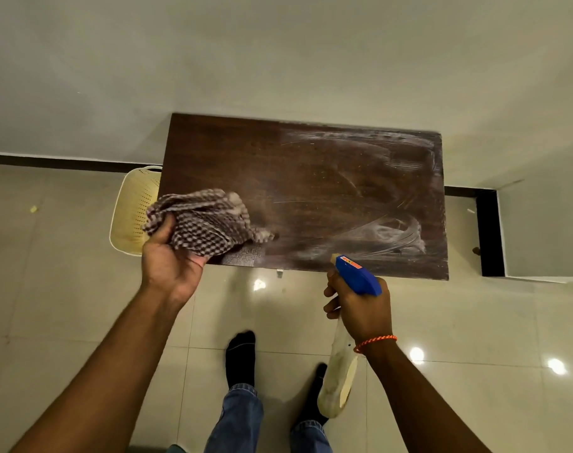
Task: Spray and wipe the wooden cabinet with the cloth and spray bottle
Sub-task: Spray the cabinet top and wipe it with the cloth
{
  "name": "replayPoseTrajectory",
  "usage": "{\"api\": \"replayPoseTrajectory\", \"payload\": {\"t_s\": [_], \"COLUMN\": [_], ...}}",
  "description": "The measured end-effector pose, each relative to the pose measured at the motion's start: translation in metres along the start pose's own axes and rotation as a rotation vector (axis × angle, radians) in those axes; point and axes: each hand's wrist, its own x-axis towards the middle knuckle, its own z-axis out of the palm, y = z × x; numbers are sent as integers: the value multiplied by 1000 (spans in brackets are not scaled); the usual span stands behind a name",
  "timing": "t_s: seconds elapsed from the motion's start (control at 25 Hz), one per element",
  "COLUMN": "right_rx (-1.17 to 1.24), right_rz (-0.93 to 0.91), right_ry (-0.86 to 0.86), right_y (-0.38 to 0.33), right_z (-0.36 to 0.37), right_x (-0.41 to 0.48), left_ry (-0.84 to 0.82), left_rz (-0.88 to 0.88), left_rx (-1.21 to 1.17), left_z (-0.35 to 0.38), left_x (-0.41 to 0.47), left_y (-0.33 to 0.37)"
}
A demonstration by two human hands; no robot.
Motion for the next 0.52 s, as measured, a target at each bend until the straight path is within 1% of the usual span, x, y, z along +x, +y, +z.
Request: {"api": "replayPoseTrajectory", "payload": {"t_s": [0.04,0.12,0.24,0.4,0.52], "right_rx": [-9,-42,-77,-68,-67], "right_rz": [-2,3,23,49,64], "right_ry": [-4,0,22,66,95], "right_y": [-1,0,1,5,6], "right_z": [-1,-2,-1,-4,-6], "right_x": [1,2,6,8,9], "left_ry": [-3,-12,-1,-34,35], "left_rz": [-43,-78,-45,-55,-45], "left_rx": [-91,-140,-136,-56,-6], "left_z": [3,4,0,3,-1], "left_x": [-3,-10,-7,2,10], "left_y": [3,3,4,5,1]}}
